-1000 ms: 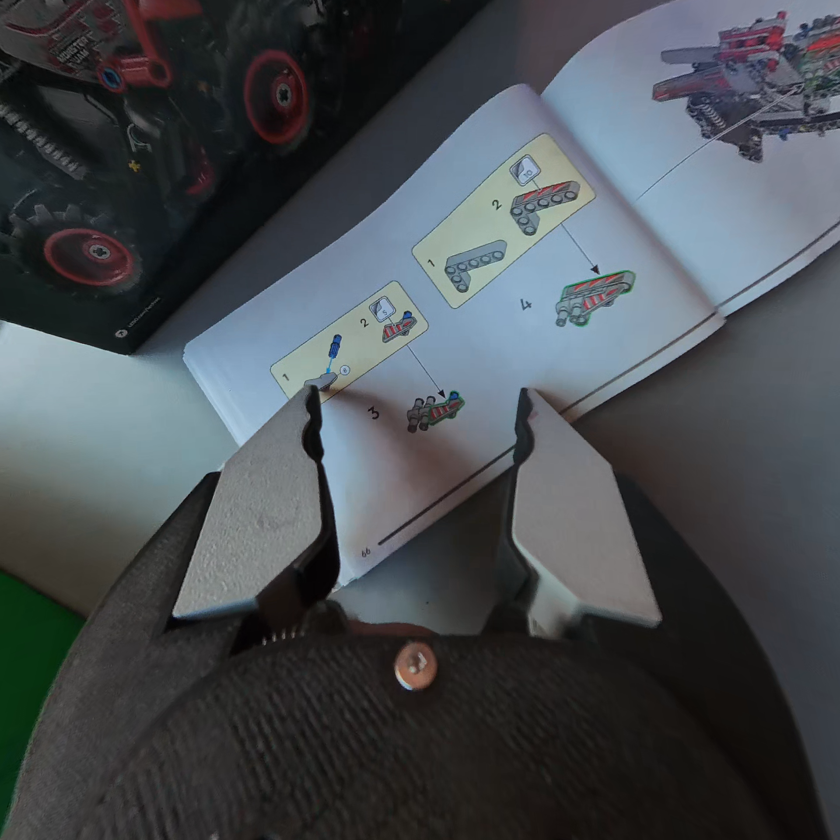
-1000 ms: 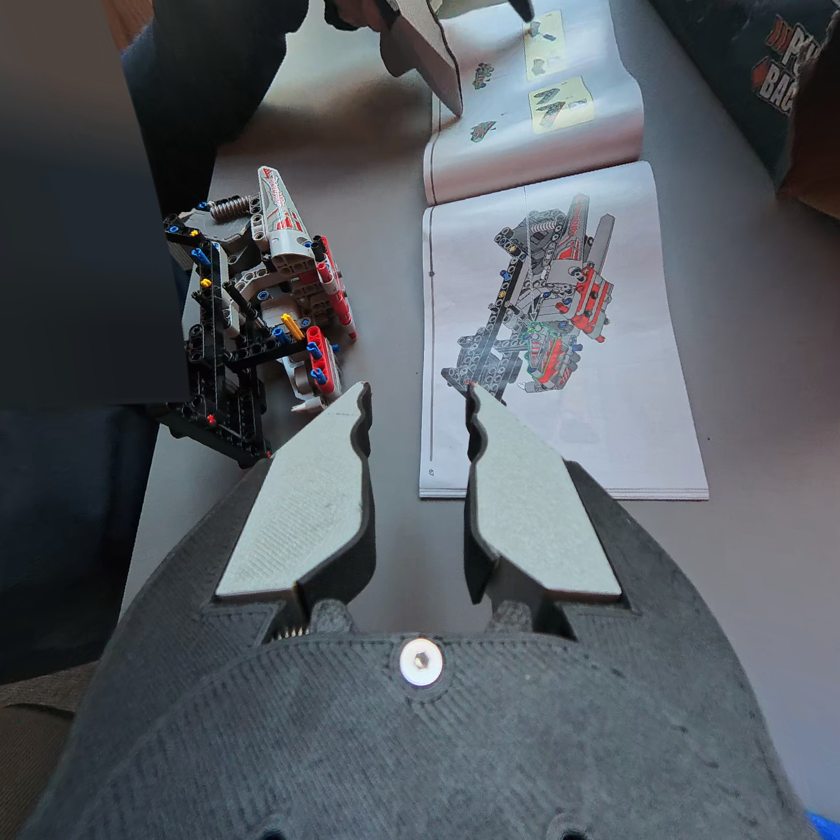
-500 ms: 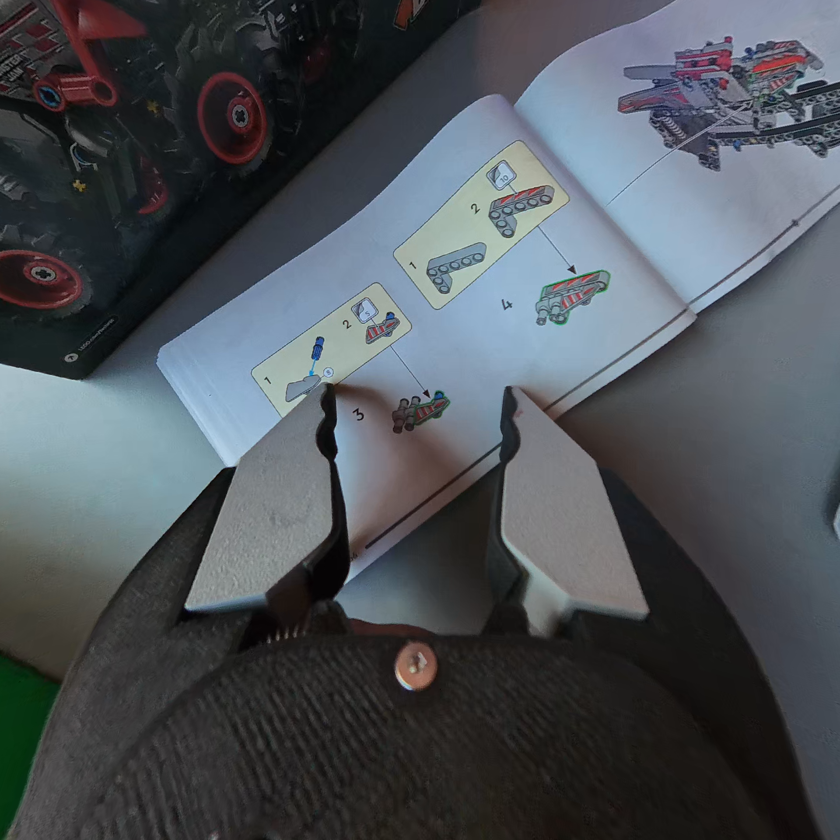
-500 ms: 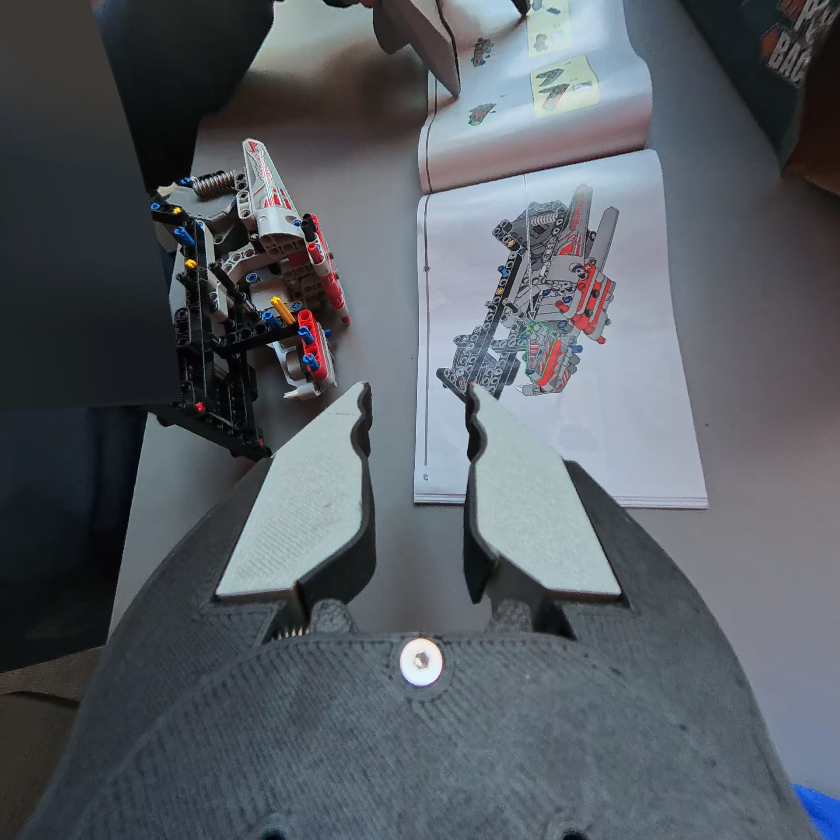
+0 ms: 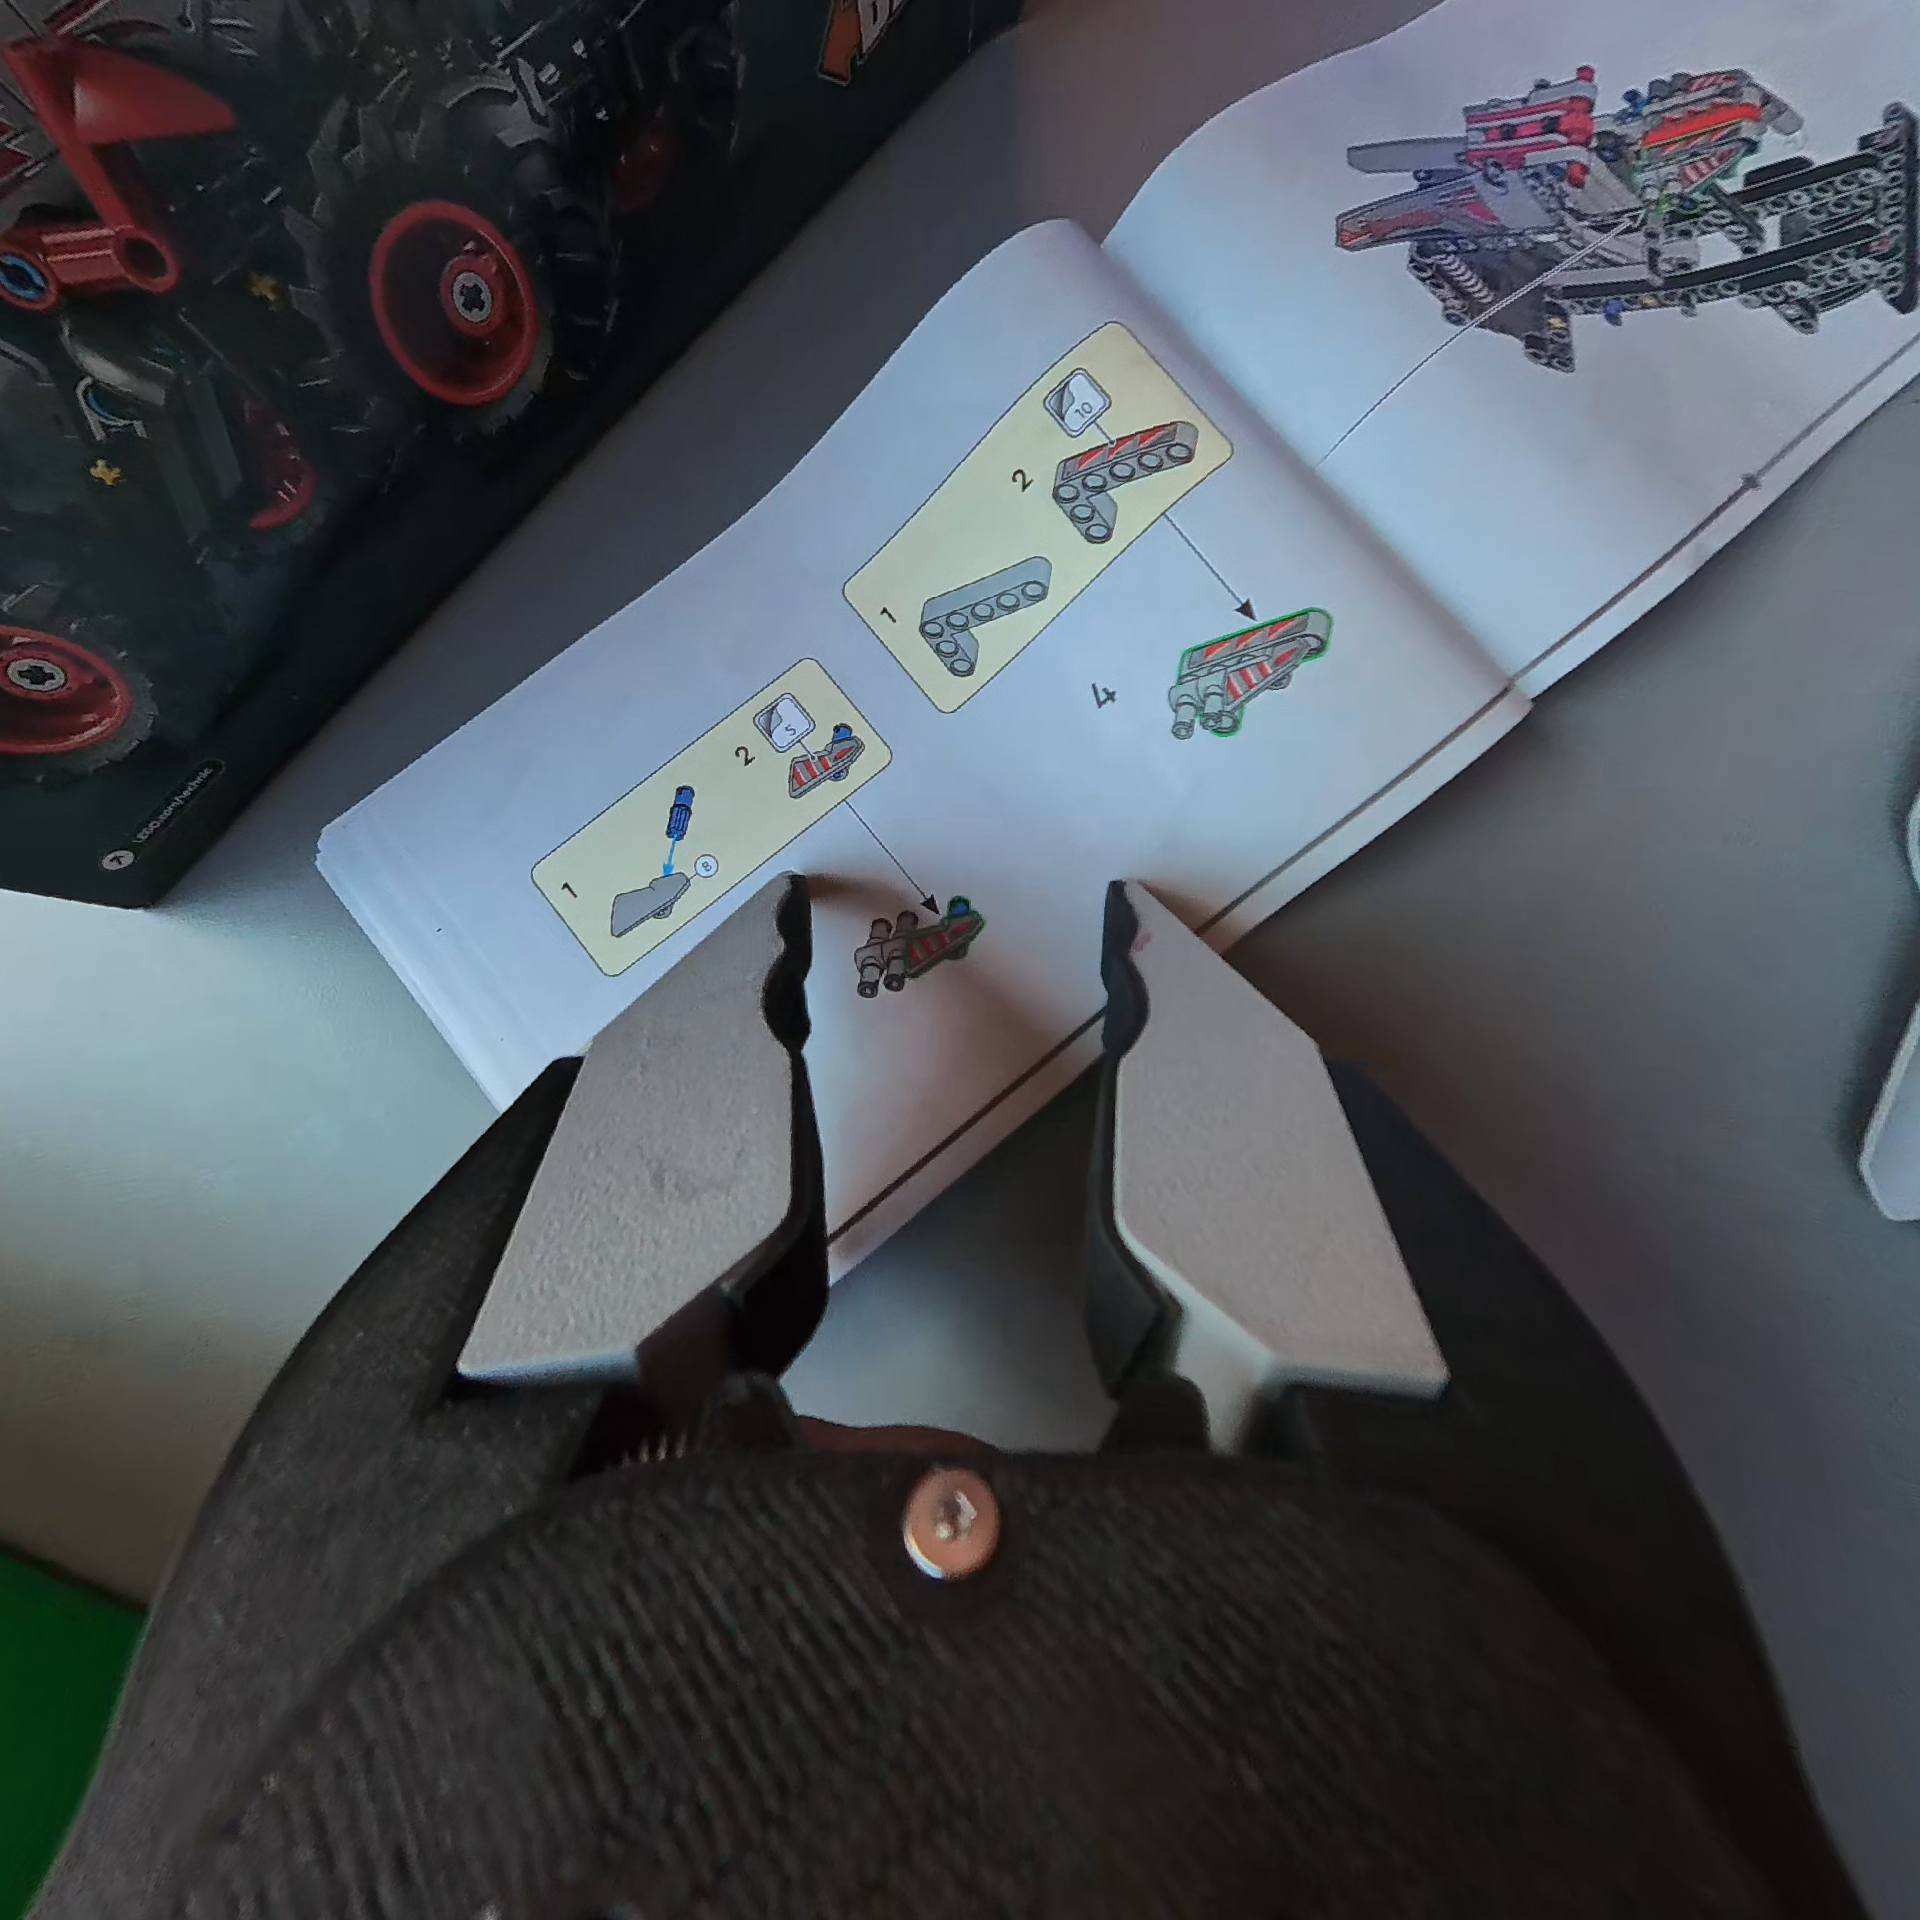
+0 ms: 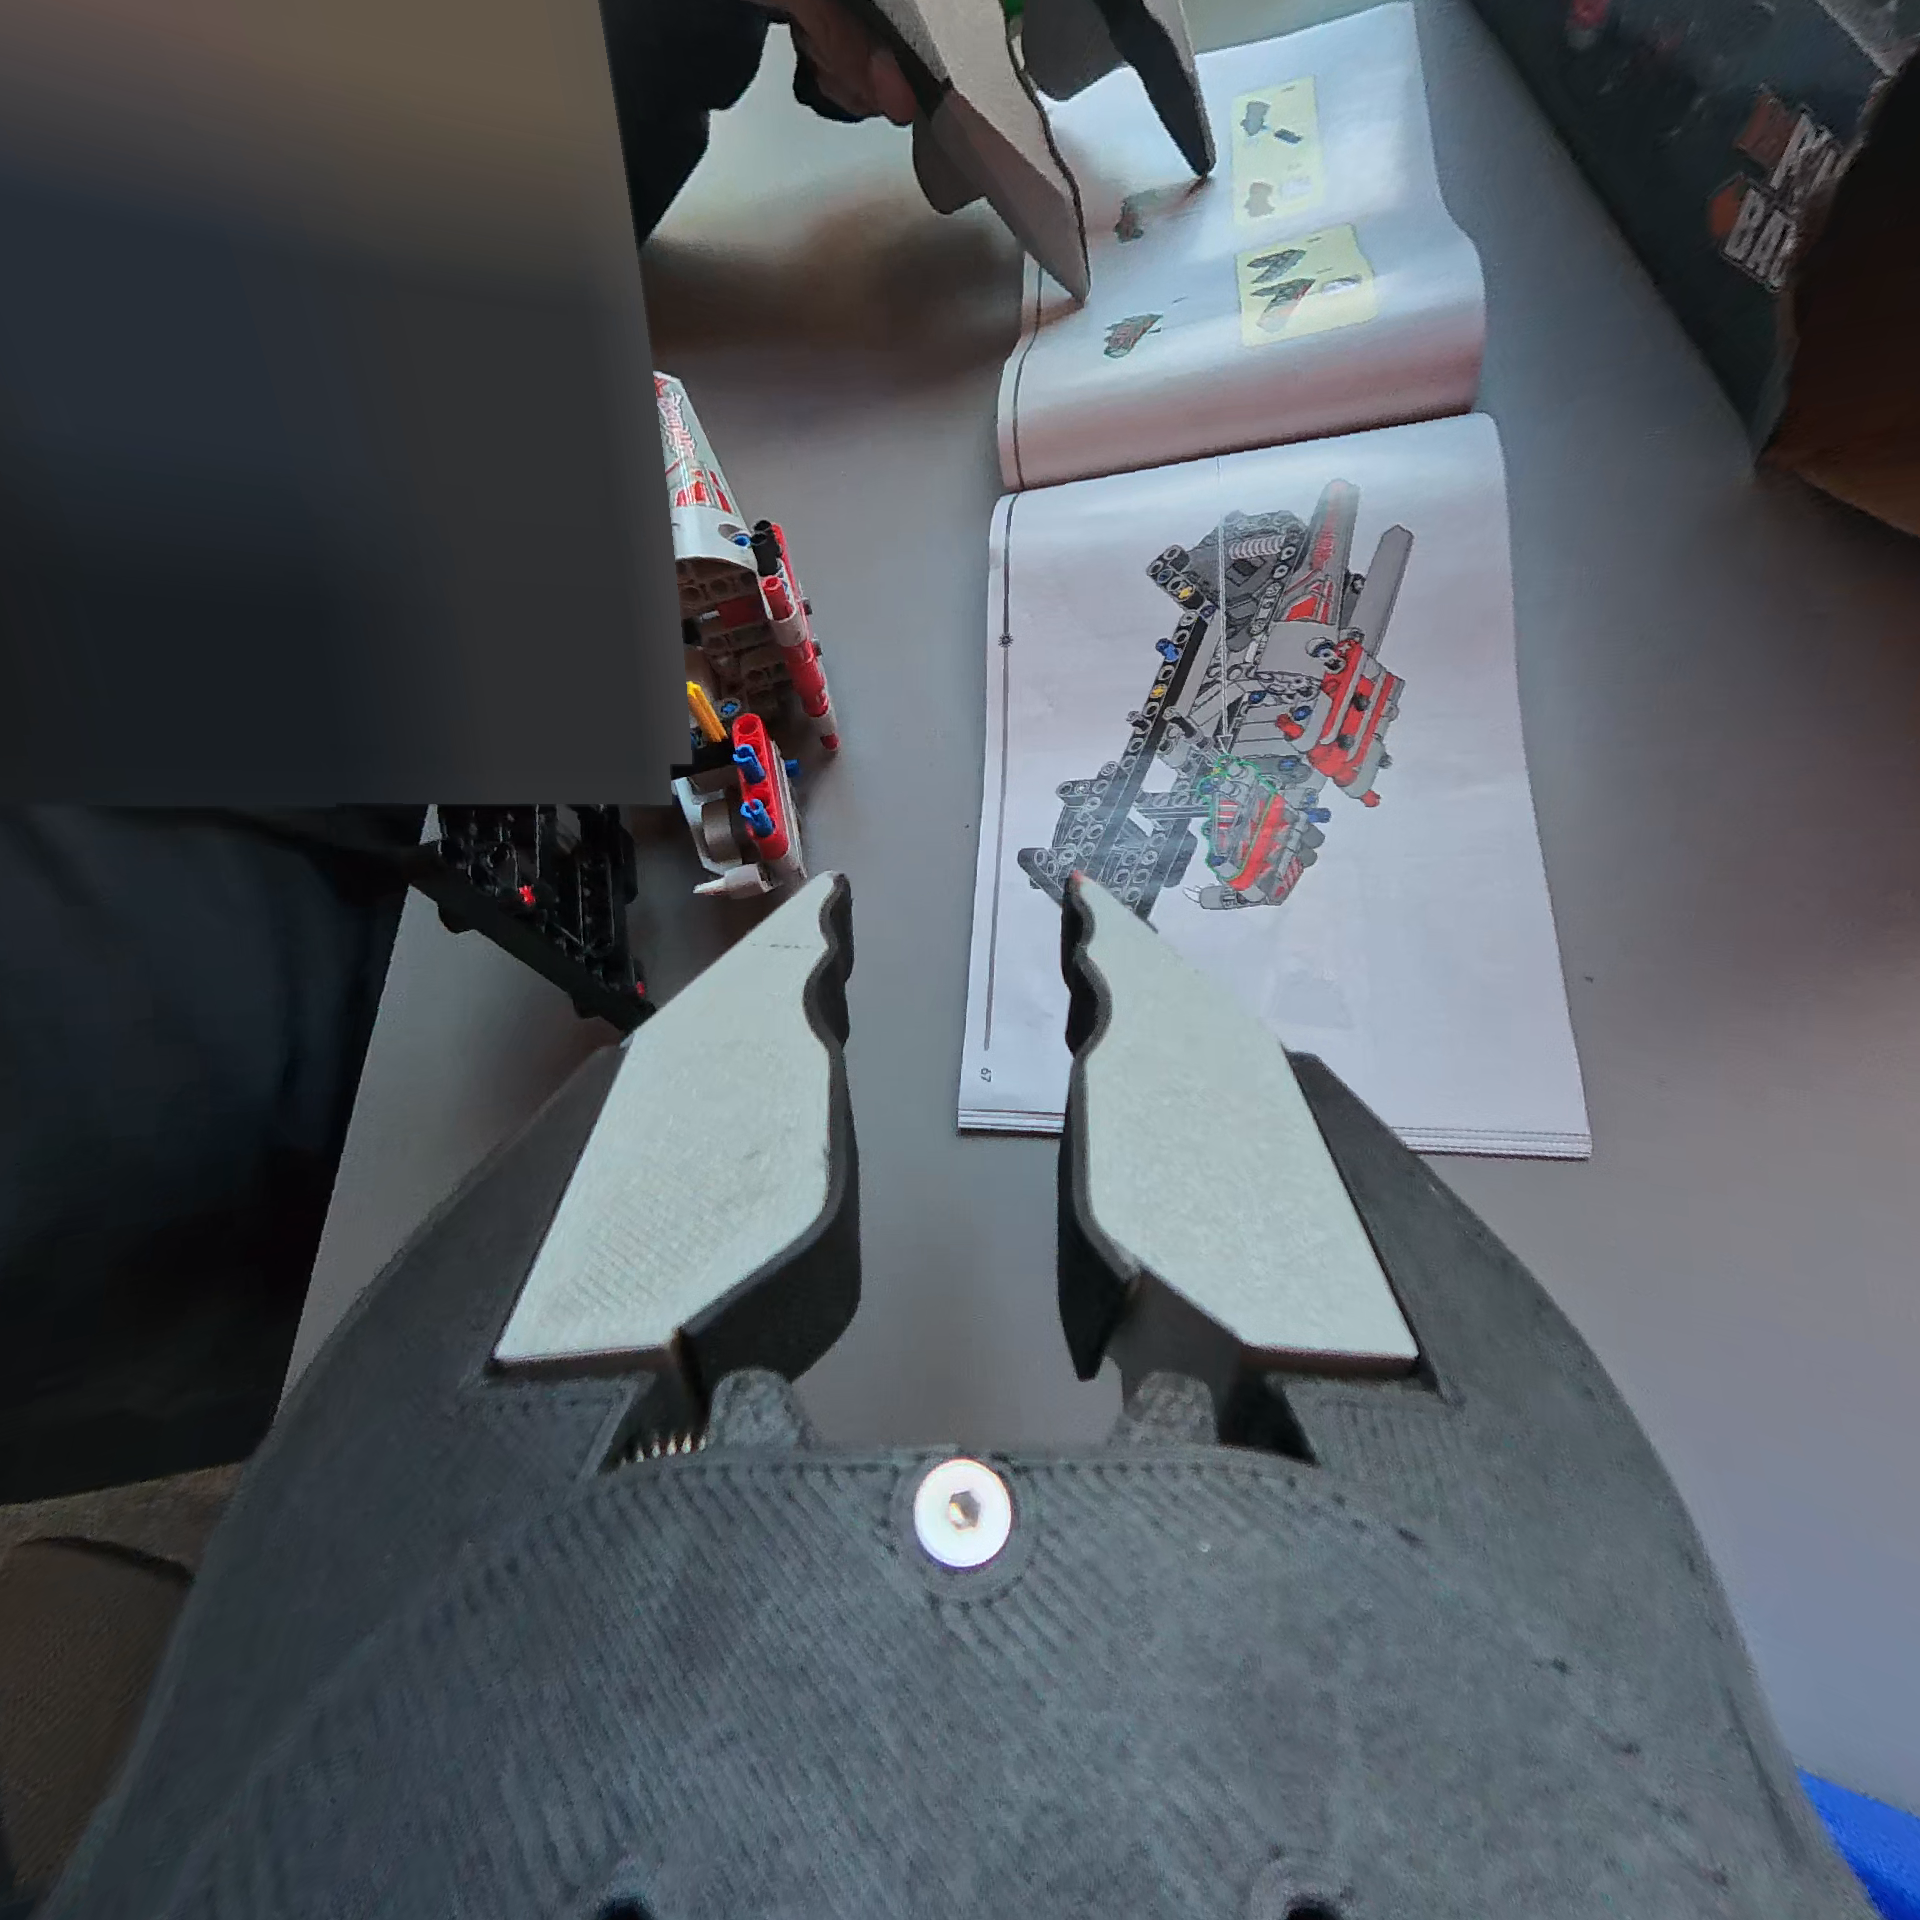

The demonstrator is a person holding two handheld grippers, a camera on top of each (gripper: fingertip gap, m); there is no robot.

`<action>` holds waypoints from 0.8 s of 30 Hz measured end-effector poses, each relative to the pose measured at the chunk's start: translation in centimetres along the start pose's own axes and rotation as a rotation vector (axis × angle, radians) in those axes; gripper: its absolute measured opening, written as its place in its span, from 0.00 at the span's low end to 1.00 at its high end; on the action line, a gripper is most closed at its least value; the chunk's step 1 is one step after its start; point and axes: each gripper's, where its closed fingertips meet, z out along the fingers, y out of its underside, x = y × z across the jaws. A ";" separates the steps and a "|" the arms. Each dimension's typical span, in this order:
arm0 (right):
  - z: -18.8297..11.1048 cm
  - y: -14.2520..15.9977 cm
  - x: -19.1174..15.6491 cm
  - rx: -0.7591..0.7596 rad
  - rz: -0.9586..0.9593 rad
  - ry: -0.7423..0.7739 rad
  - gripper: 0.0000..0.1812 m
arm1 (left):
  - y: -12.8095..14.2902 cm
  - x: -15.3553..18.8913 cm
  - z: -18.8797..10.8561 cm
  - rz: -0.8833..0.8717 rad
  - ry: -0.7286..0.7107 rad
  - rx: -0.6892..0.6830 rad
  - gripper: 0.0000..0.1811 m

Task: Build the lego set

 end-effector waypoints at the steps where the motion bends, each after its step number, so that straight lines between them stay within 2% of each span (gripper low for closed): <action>1: 0.1 0.1 -0.1 -0.006 -0.007 -0.002 0.21 | 0.0 0.0 0.0 0.001 0.000 0.000 0.30; 15: -0.1 -0.5 -1.8 0.030 -0.036 -0.095 0.20 | 0.0 0.2 0.0 0.008 0.009 0.002 0.27; 24: 0.5 -0.1 -1.8 0.015 -0.019 -0.120 0.20 | -0.2 0.3 0.1 0.014 0.019 0.014 0.21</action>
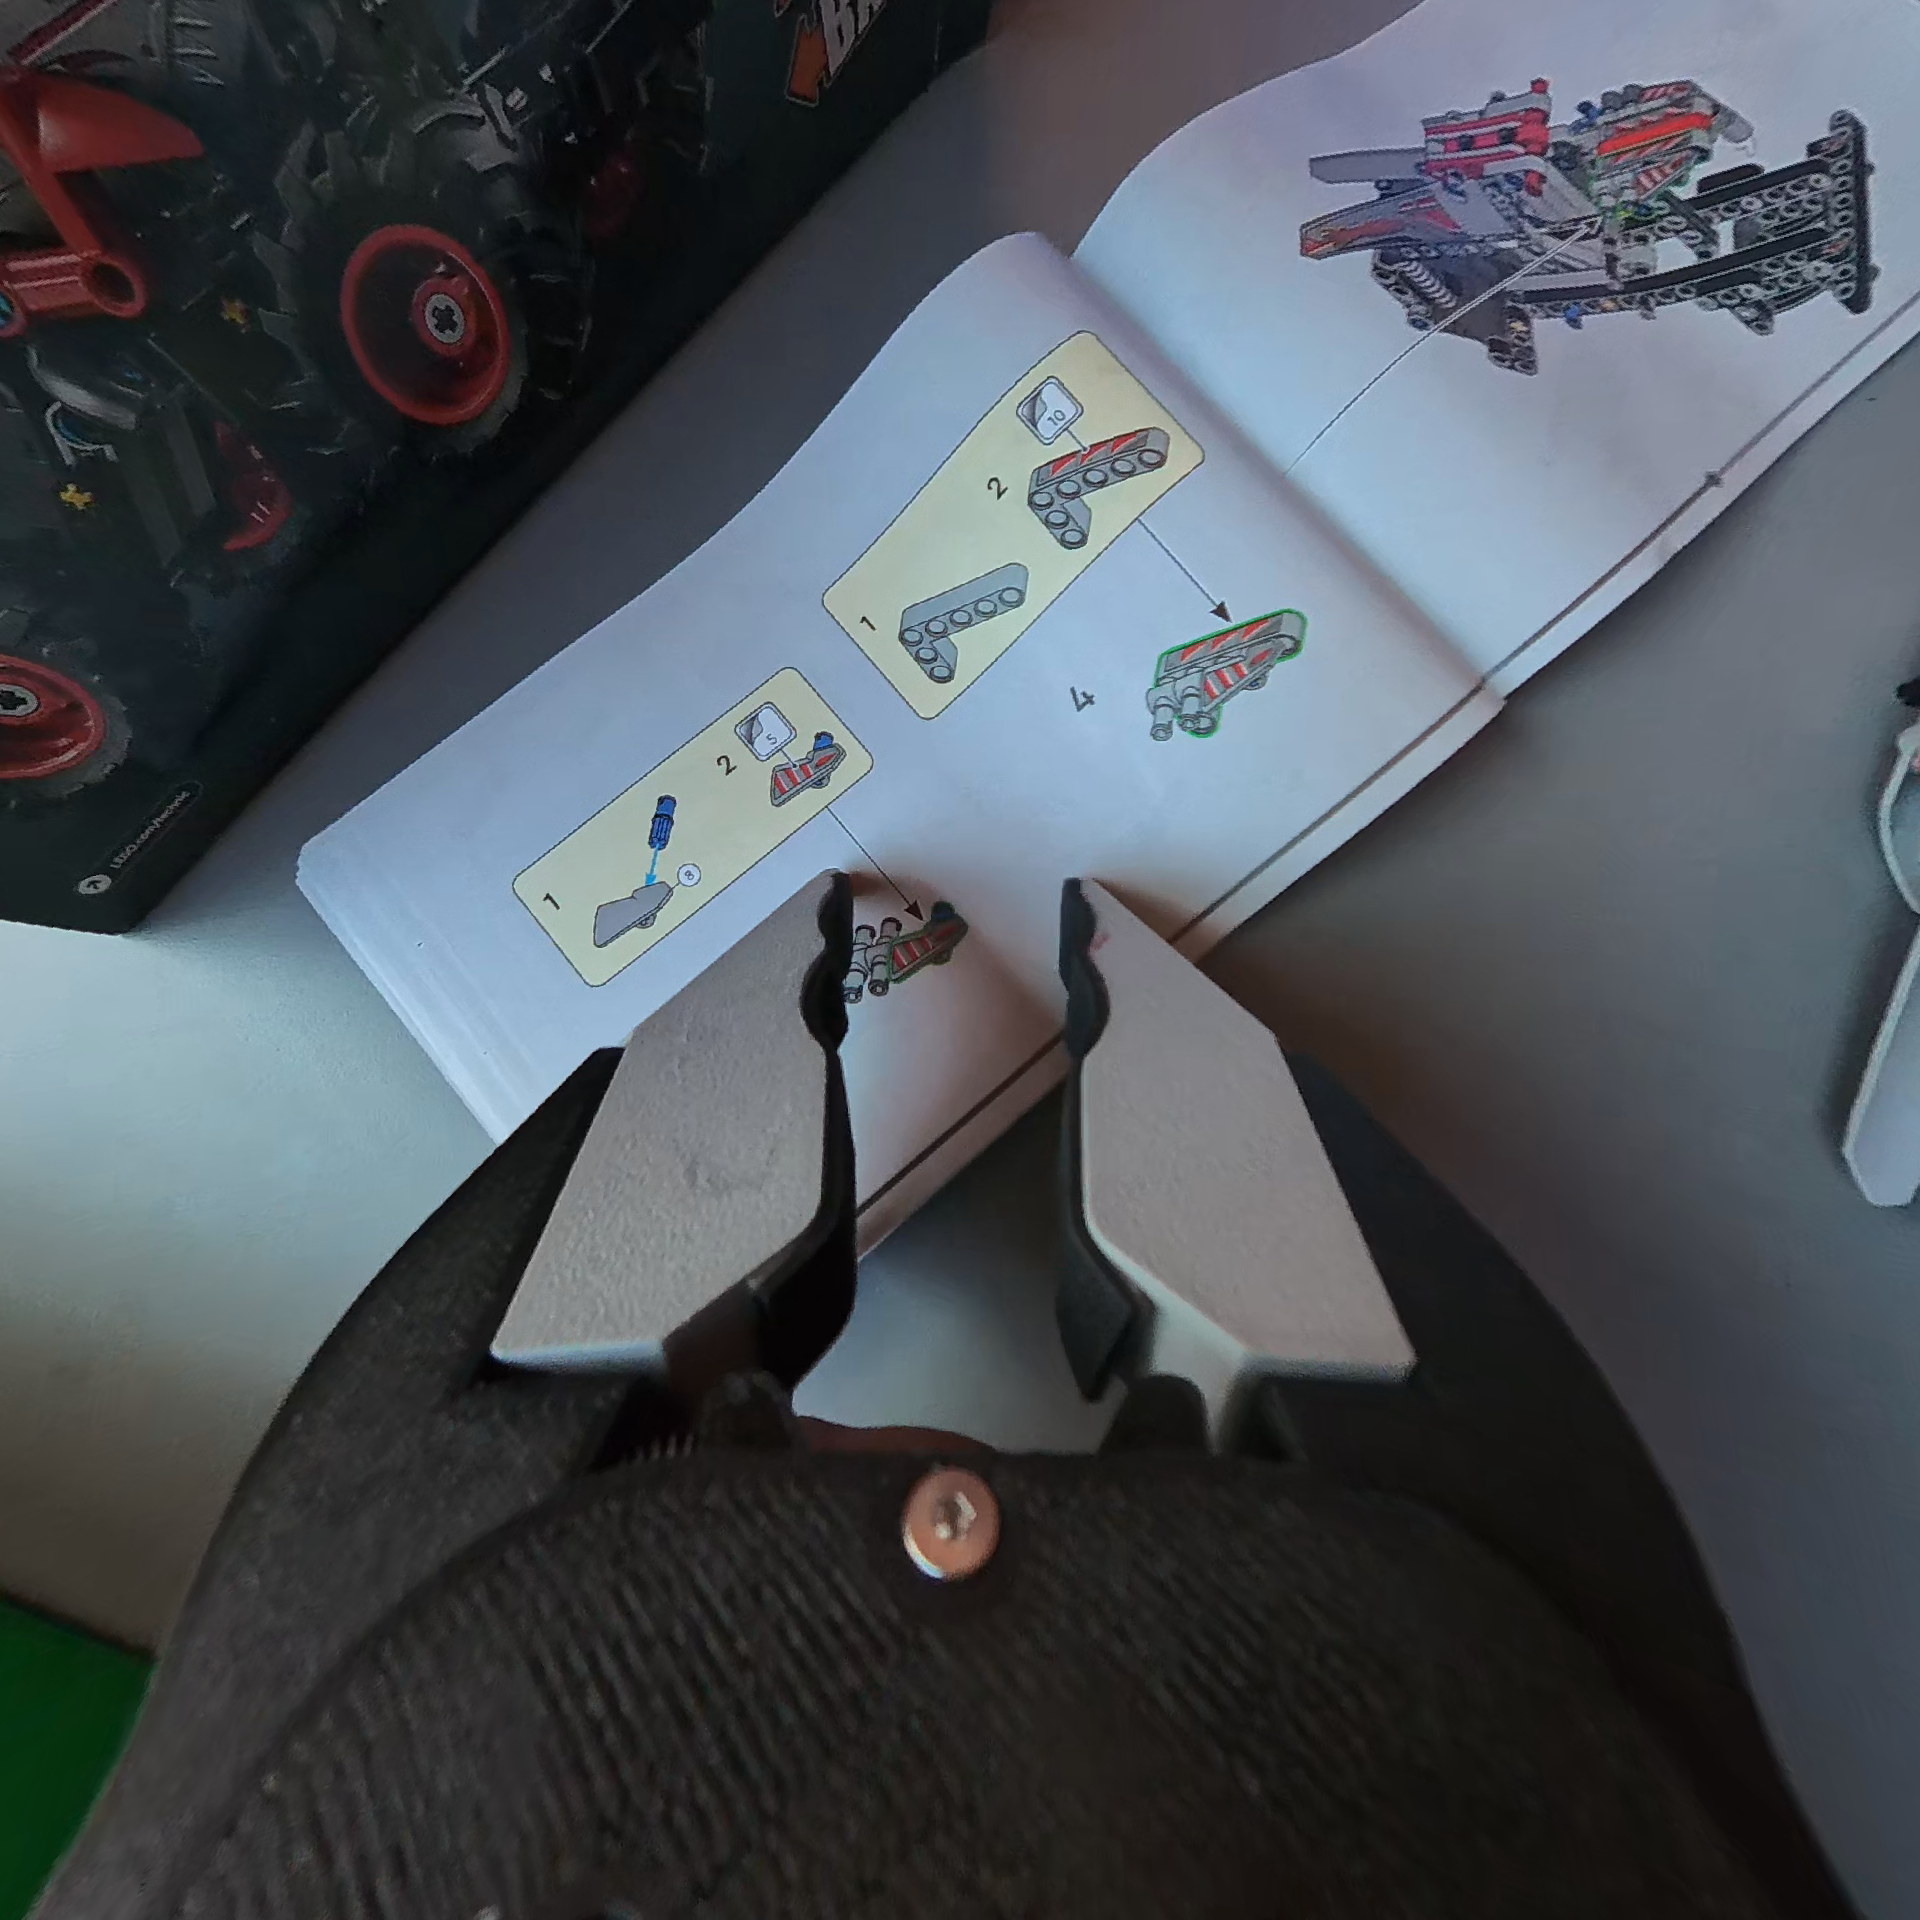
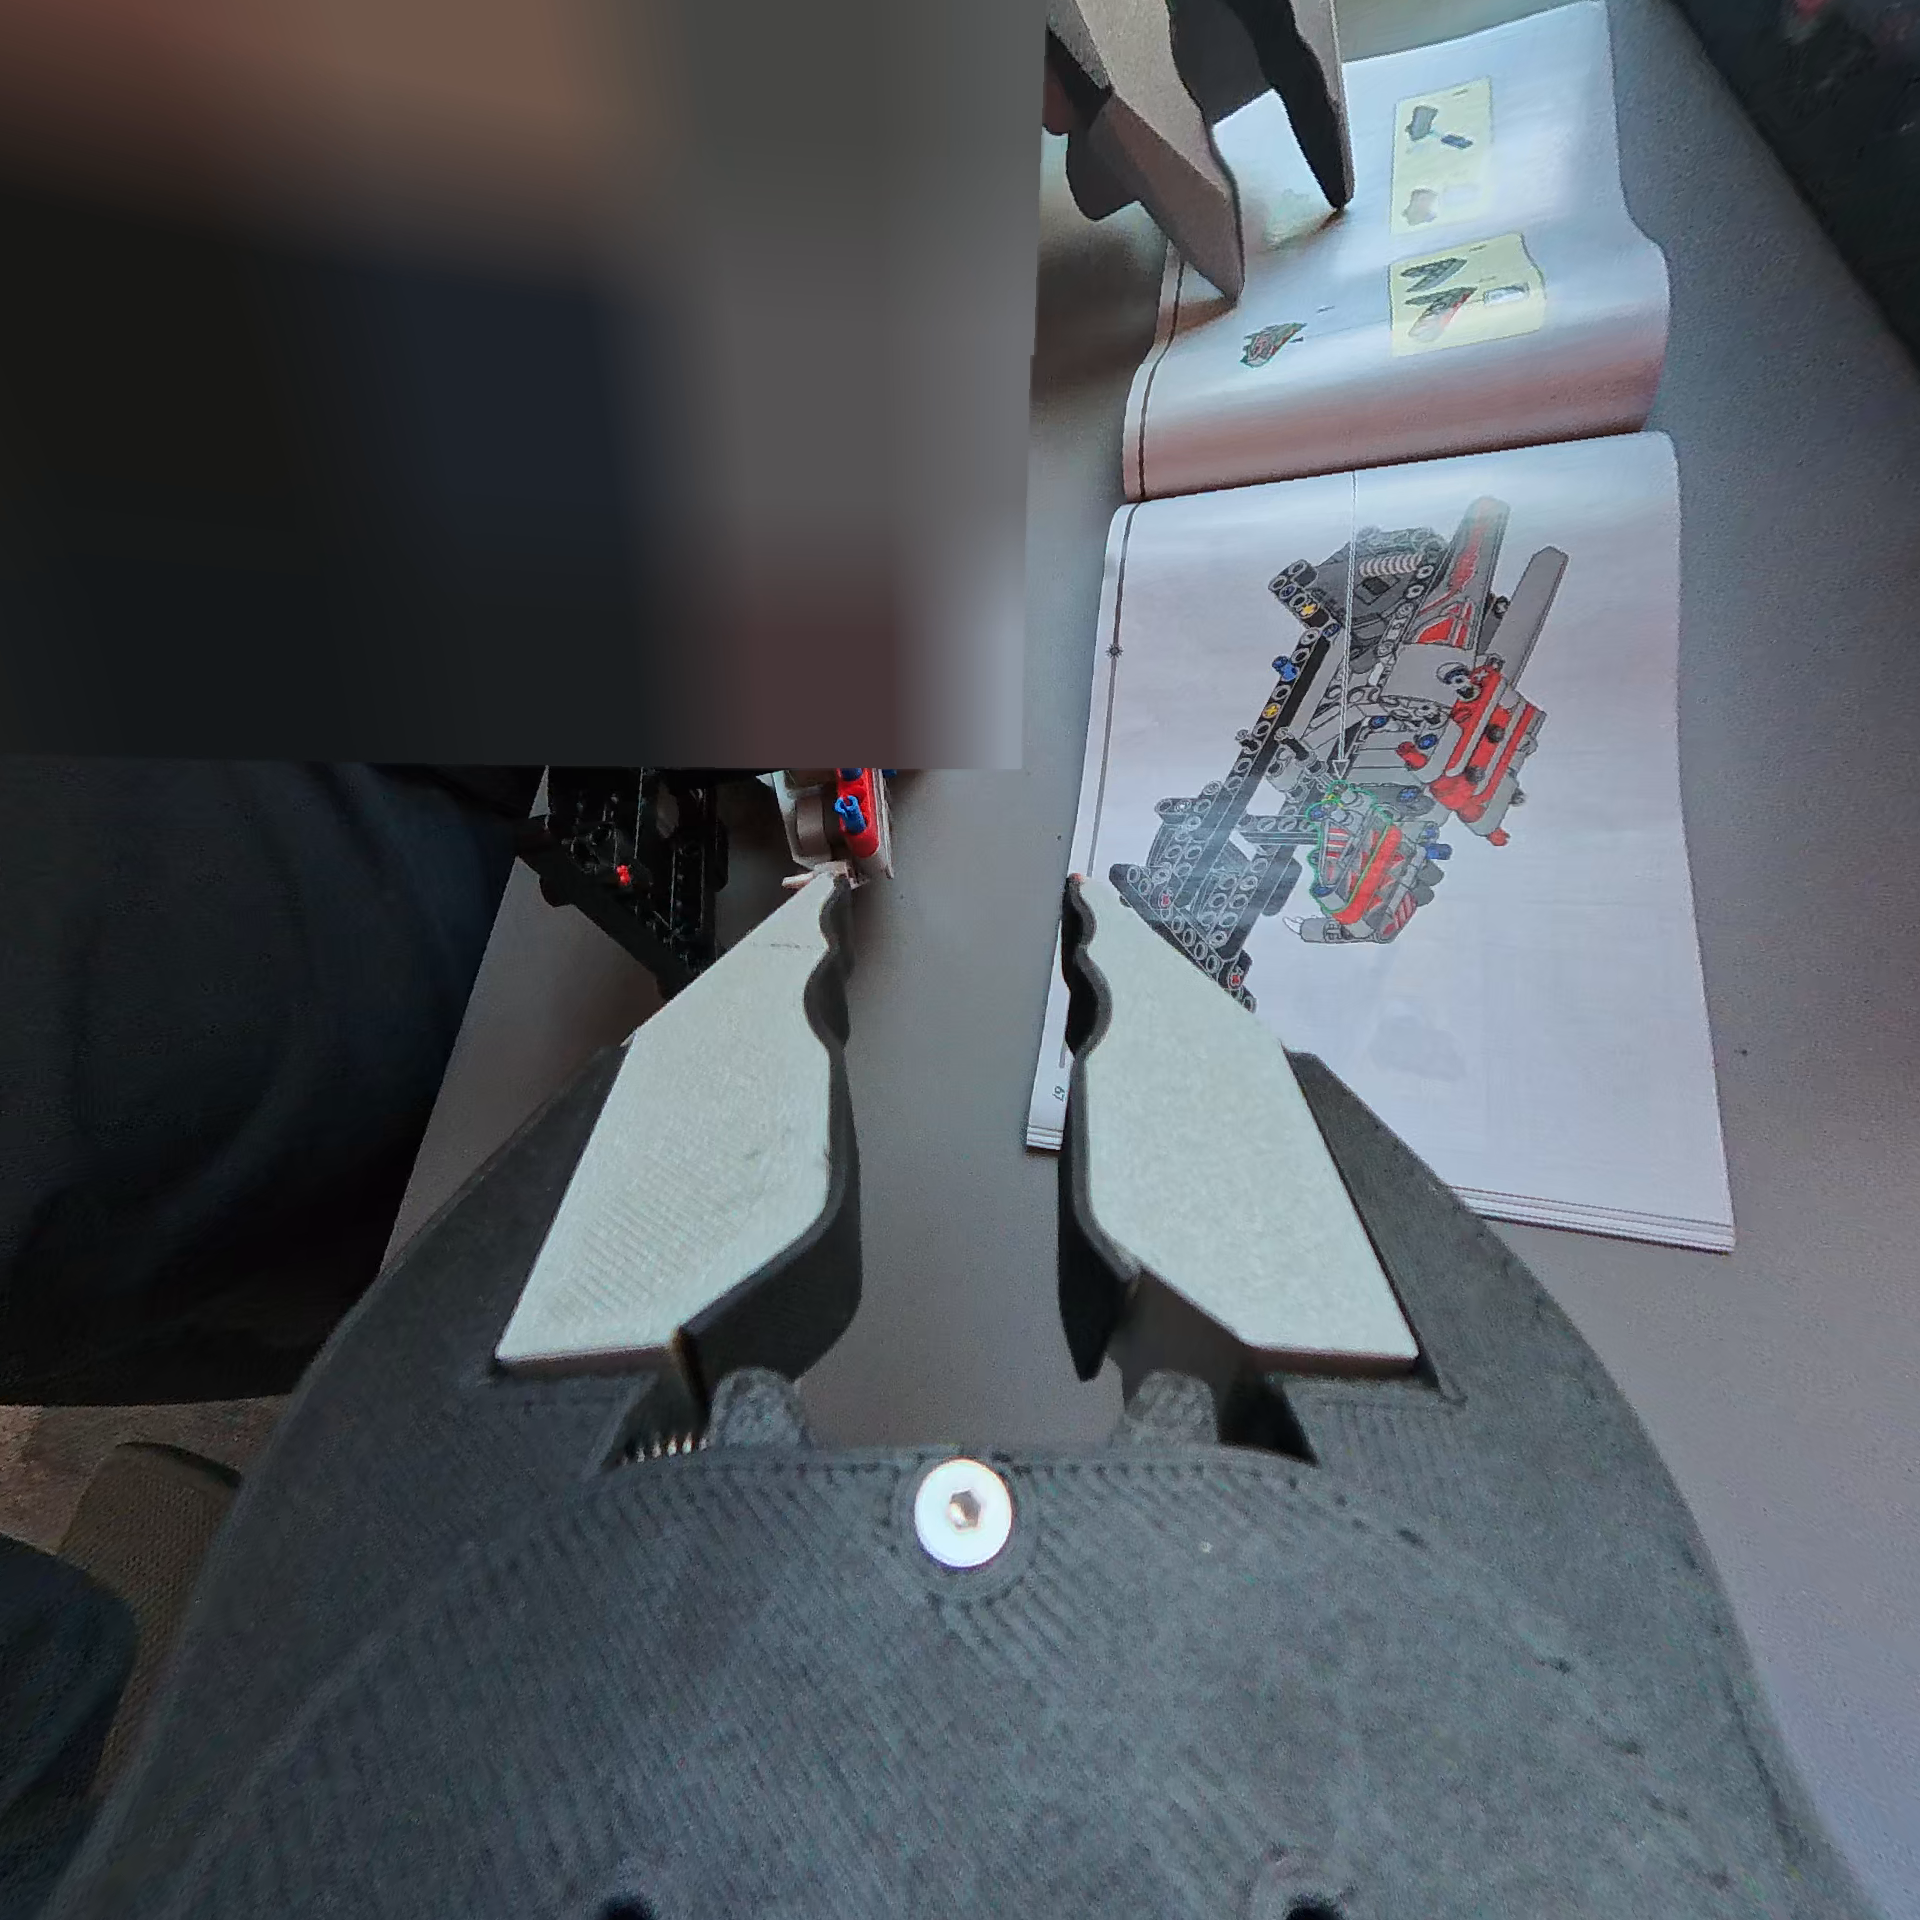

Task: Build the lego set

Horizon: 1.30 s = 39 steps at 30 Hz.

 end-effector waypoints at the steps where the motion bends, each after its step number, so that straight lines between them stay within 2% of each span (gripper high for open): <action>1: 0.0 0.0 0.0 0.001 0.000 0.000 0.20 | 0.0 0.0 0.0 -0.002 -0.001 0.001 0.21; 9: 0.6 -0.6 -0.1 0.030 0.019 -0.024 0.21 | -0.3 -0.4 0.2 0.000 -0.001 0.032 0.15; 12: 0.7 -0.7 0.1 0.028 0.011 0.002 0.20 | -0.4 -0.1 0.3 0.019 0.010 0.029 0.01; 17: 0.5 -1.1 0.5 0.047 0.009 0.036 0.20 | -0.4 -0.1 0.3 0.014 0.022 0.029 0.00; 20: 0.0 -1.4 1.4 0.051 0.016 0.108 0.21 | -0.5 -0.3 0.2 -0.009 0.030 0.037 0.00; 25: -0.1 -5.8 3.4 0.108 0.094 0.189 0.24 | -0.5 -0.2 0.4 -0.049 0.064 0.054 0.00; 27: 1.9 -7.8 3.3 0.037 0.118 0.164 0.30 | -0.6 -0.2 0.5 -0.055 0.065 0.064 0.00; 28: 3.3 -8.4 3.0 -0.031 0.108 0.151 0.30 | -0.6 -0.2 0.5 -0.058 0.065 0.065 0.00; 33: 10.9 -8.9 5.4 -0.363 -0.063 0.328 0.23 | -0.6 -0.1 0.5 -0.041 0.053 0.063 0.00; 36: 14.2 -8.7 5.8 -0.433 -0.073 0.312 0.23 | -0.7 0.1 0.6 -0.048 0.067 0.069 0.00; 39: 15.6 -8.6 6.6 -0.449 -0.084 0.332 0.22 | -0.8 0.1 0.6 -0.058 0.078 0.073 0.00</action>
